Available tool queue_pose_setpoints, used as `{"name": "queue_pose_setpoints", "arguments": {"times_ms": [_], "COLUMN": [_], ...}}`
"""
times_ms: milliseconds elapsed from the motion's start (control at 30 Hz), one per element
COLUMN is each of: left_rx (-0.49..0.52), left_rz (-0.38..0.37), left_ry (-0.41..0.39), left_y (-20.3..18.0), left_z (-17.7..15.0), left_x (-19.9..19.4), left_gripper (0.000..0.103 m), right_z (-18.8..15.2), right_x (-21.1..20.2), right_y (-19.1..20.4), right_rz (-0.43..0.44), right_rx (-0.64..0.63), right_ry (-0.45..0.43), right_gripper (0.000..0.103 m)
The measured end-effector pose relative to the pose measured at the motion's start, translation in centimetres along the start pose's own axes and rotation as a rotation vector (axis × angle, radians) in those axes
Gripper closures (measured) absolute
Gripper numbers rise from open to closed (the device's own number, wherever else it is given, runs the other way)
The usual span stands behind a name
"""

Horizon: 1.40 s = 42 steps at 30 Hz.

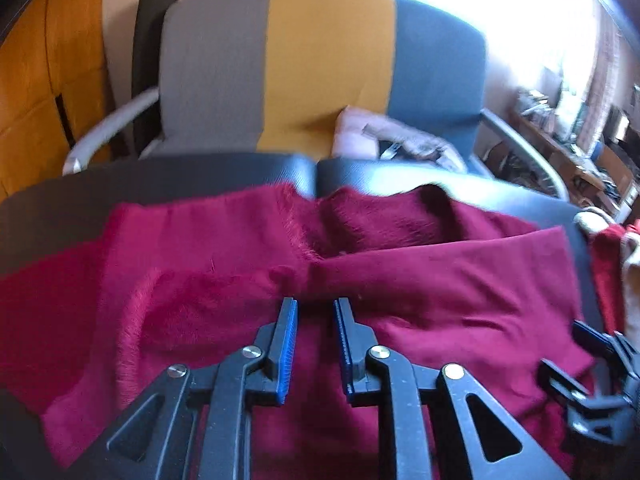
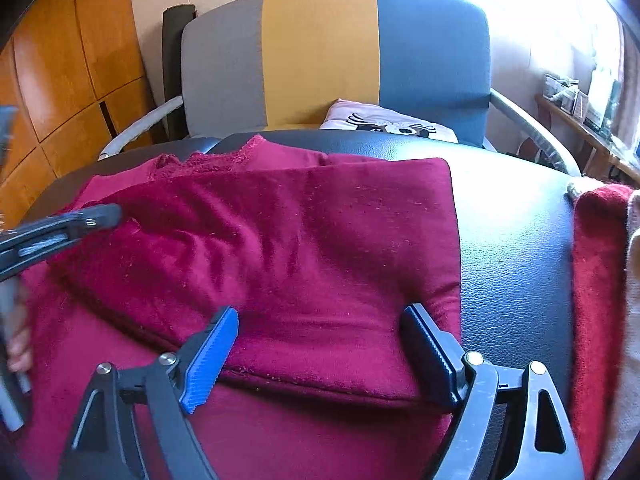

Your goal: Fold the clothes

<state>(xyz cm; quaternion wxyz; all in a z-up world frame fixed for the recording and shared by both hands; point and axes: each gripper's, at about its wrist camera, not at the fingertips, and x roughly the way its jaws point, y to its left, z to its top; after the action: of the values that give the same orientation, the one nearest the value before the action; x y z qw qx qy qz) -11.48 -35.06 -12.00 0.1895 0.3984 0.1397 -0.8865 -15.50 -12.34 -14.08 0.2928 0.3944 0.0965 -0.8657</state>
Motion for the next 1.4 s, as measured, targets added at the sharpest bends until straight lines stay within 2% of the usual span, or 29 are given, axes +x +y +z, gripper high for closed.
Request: {"name": "queue_pose_setpoints", "arguments": {"times_ms": [133,367,700,767,833,900,1067,1233,1400], "left_rx": [-0.016,-0.047,-0.095,-0.118,-0.188,-0.266,-0.493,-0.747,-0.874], "left_rz": [-0.029,-0.054,-0.093,-0.115,-0.135,-0.141,0.033,0.237,0.35], "left_ry": [-0.026,-0.027,-0.011,0.001,-0.006,-0.041,-0.117,-0.103,-0.047], "left_y": [0.5,1.1,1.9,2.4,3.9,6.4,17.6,31.3,39.0], "left_z": [0.2,0.3,-1.7,-2.1,-2.7,-3.5,-5.3,-7.4,-9.1], "left_x": [0.6,0.6,-1.3,-2.6,-4.3,-6.5,-11.5,-14.1,-14.4], "left_gripper": [0.084,0.084,0.084,0.083,0.08,0.078,0.073,0.07,0.07], "right_z": [0.2,0.7,-0.4,-0.8,-0.9,-0.8,-0.8,-0.9,-0.9], "right_x": [0.4,0.9,-0.3,-0.6,-0.6,-0.6,-0.6,-0.5,-0.5], "right_y": [0.1,0.2,0.8,0.8,0.8,0.8,0.8,1.1,1.1], "right_rz": [0.001,-0.008,-0.029,-0.03,-0.035,-0.038,-0.042,-0.056,-0.057], "right_rx": [-0.004,-0.009,-0.04,-0.038,-0.039,-0.041,-0.044,-0.053,-0.051], "right_ry": [0.001,0.002,0.019,0.018,0.02,0.022,0.025,0.027,0.03], "right_gripper": [0.01,0.009,0.009,0.009,0.009,0.009,0.009,0.008,0.007]}}
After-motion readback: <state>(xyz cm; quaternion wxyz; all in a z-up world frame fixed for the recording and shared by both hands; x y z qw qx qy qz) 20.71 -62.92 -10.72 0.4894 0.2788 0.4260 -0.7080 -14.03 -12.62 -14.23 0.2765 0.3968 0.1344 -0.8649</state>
